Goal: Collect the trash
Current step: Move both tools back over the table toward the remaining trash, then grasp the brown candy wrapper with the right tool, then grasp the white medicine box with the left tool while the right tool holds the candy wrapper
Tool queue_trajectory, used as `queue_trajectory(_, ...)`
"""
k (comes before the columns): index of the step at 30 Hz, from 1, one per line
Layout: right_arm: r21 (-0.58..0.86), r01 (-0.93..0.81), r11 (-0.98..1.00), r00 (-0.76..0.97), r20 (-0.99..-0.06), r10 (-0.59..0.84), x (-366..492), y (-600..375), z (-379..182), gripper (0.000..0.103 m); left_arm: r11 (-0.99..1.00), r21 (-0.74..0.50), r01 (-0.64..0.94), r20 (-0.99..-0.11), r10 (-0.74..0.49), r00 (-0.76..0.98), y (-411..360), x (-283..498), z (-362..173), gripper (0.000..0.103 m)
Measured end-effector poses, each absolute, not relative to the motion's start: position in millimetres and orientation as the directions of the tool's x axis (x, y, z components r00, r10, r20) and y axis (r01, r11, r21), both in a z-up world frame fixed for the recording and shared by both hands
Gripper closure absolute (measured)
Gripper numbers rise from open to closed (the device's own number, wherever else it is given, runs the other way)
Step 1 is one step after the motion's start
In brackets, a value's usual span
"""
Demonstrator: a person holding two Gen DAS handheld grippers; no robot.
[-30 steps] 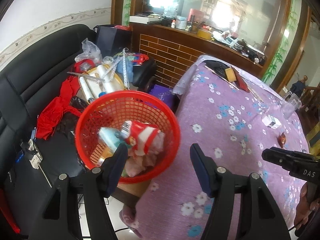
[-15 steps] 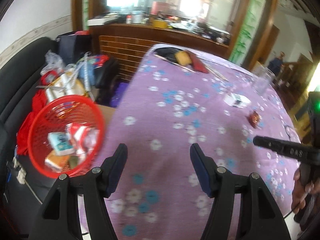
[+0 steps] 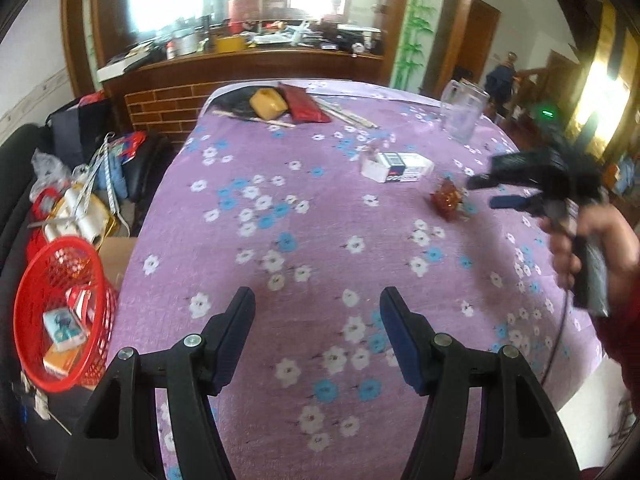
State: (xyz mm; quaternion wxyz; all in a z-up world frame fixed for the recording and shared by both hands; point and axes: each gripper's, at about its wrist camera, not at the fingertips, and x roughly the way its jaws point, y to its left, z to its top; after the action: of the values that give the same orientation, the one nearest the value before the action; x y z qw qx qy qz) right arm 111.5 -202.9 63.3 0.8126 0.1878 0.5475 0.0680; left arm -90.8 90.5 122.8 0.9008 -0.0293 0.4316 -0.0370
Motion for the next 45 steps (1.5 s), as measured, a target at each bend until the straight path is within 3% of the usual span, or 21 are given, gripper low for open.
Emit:
queue_trajectory(9, 0.378, 0.194, 0.905, 0.307, -0.900, 0.310, 159.7, -193.0, 17.6, 0.045, 0.988, -0.036, 0.147, -0.766, -0.122, 0.631, 73.8, -54.4, 138.4, 0.039)
queue_trajectory(12, 0.369, 0.181, 0.912, 0.298, -0.904, 0.306, 162.0, -192.8, 10.8, 0.059, 0.979, -0.029, 0.202, -0.771, -0.150, 0.618, 63.9, -33.8, 139.1, 0.036)
queue_trajectory(15, 0.359, 0.148, 0.922, 0.310, -0.902, 0.301, 157.3, -196.0, 13.6, 0.066, 0.968, -0.015, 0.251, -0.773, -0.171, 0.611, 50.3, -12.4, 138.7, 0.032)
queue_trajectory(24, 0.421, 0.088, 0.903, 0.365, -0.857, 0.364, 86.3, -240.8, 37.0, 0.067, 0.921, -0.038, 0.387, -0.775, -0.272, 0.570, -12.0, 91.1, 123.4, 0.027)
queue_trajectory(34, 0.442, 0.089, 0.893, 0.379, -0.844, 0.380, 18.2, -284.3, 46.1, 0.067, 0.914, -0.160, 0.373, -0.840, -0.325, 0.434, -46.1, 195.3, 64.8, 0.027)
queue_trajectory(42, 0.460, 0.113, 0.881, 0.374, -0.841, 0.391, 2.5, -302.0, 40.3, 0.067, 0.869, -0.104, 0.484, -0.873, -0.313, 0.375, -66.1, 179.7, 46.1, 0.028)
queue_trajectory(45, 0.463, 0.110, 0.879, 0.368, -0.841, 0.397, 1.2, -302.2, 37.3, 0.067, 0.862, -0.050, 0.505, -0.878, -0.278, 0.389, -76.1, 176.5, 46.4, 0.038)
